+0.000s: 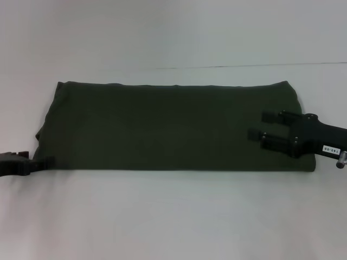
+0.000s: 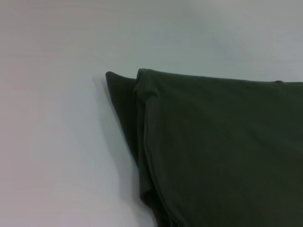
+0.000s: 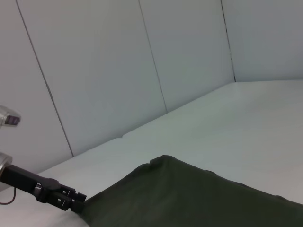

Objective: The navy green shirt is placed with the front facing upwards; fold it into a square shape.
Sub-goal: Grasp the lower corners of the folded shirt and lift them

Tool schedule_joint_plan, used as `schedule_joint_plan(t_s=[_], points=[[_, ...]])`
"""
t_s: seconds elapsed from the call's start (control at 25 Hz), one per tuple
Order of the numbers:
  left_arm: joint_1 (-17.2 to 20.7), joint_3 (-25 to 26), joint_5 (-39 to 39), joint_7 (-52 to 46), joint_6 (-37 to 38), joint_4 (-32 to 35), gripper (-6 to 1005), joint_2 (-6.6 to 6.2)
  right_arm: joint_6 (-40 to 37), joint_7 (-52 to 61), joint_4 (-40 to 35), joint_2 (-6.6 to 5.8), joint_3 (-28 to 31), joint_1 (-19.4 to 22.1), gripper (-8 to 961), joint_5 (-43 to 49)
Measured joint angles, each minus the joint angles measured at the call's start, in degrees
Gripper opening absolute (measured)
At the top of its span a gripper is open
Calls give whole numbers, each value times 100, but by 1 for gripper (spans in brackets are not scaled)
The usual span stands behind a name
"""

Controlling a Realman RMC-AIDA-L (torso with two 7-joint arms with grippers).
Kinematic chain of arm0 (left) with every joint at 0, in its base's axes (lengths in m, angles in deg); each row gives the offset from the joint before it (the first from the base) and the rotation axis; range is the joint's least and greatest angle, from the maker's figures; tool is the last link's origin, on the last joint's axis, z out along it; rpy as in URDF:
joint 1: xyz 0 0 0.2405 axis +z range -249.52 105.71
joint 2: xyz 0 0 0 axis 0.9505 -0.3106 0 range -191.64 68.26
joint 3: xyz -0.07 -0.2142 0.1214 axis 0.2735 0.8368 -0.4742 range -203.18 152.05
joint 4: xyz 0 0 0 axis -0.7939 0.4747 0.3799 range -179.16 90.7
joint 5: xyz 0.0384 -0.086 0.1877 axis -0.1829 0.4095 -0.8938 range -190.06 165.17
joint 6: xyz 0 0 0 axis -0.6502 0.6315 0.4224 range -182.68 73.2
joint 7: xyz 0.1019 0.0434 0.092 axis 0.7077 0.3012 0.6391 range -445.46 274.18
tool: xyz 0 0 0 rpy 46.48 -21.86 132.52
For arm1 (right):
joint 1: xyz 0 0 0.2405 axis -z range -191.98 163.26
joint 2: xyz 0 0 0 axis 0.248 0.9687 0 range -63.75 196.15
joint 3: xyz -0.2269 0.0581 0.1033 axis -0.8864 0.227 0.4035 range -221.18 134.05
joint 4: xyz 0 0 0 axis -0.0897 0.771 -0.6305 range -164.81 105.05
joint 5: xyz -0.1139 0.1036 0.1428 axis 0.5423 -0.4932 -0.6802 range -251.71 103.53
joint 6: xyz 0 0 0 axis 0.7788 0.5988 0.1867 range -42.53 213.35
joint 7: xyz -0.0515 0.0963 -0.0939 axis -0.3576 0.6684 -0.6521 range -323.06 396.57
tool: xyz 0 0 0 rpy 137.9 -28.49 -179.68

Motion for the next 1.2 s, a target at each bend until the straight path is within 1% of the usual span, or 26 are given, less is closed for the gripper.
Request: schedule_joint_plan(t_s=[0.16,0.44,0.6,0.88,1.12,1.2], points=[[-18,-15,-47,-1,-5,-26,741,7,5,18,-3,1,0,-9,736,-3],[-66,-200,-109,-82,-85,-40,725,21,21,45,-21,-1,0,-10,735,-3],[-93,-232,-230,-130,-116,-39,634,17,22,46,-21,-6,0,-10,734,-3],[-97,-227,-212,-140,-165,-15,475,21,22,47,-21,-9,0,-10,733,-2],[-130,-227,-199,-142,-204,-13,263,18,20,53,-21,-9,0,-10,733,-2],[-141,-227,-197,-142,-209,-14,173,17,22,55,-20,-9,11,-8,733,-2]])
